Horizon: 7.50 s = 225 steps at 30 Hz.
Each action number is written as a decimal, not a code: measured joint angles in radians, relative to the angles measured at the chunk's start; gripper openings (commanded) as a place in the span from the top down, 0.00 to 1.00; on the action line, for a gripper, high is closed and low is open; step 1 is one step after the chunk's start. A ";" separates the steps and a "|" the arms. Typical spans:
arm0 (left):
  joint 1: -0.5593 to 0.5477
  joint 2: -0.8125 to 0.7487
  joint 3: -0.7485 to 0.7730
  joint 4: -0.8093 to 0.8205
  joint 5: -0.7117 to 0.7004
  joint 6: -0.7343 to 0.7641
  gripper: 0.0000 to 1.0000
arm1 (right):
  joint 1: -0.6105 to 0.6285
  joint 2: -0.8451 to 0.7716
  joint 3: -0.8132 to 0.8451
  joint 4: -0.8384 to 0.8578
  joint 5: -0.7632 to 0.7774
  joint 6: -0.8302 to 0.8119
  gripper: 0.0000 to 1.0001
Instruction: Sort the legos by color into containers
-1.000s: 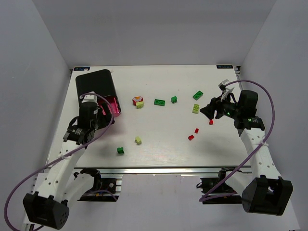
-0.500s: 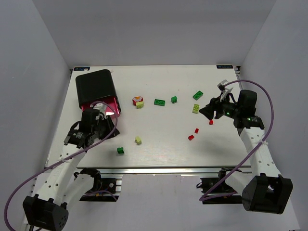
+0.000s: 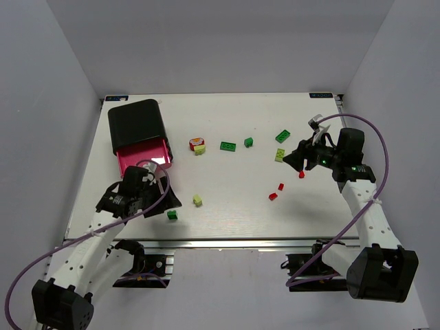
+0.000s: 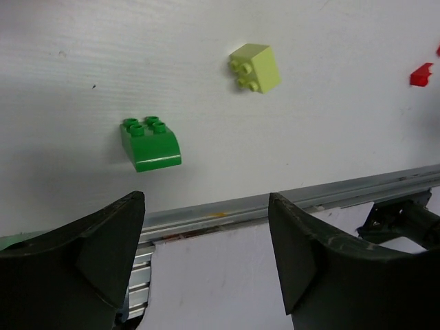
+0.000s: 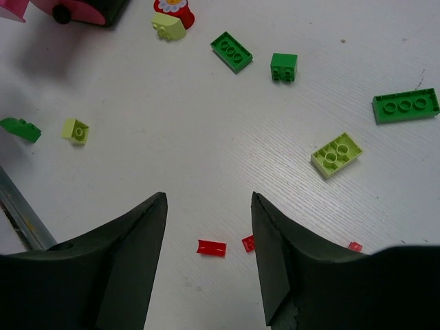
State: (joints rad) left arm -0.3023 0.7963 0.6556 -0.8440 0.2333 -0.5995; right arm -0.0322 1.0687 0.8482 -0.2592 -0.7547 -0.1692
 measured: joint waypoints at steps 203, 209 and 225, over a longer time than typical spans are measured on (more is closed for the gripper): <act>-0.002 -0.455 -0.028 0.593 -0.401 0.400 0.05 | 0.650 0.958 1.011 -0.212 0.182 -0.285 1.00; -0.002 -0.504 -0.043 0.593 -0.483 0.399 0.06 | 0.832 1.050 1.215 -0.267 0.154 -0.393 1.00; -0.002 -0.575 -0.057 0.599 -0.547 0.399 0.06 | 0.978 1.231 1.340 -0.127 0.354 -0.298 0.35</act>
State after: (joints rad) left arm -0.3038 0.2214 0.5987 -0.2451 -0.3134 -0.2005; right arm 0.9459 2.2993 2.1880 -0.3862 -0.4007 -0.4671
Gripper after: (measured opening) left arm 0.939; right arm 0.631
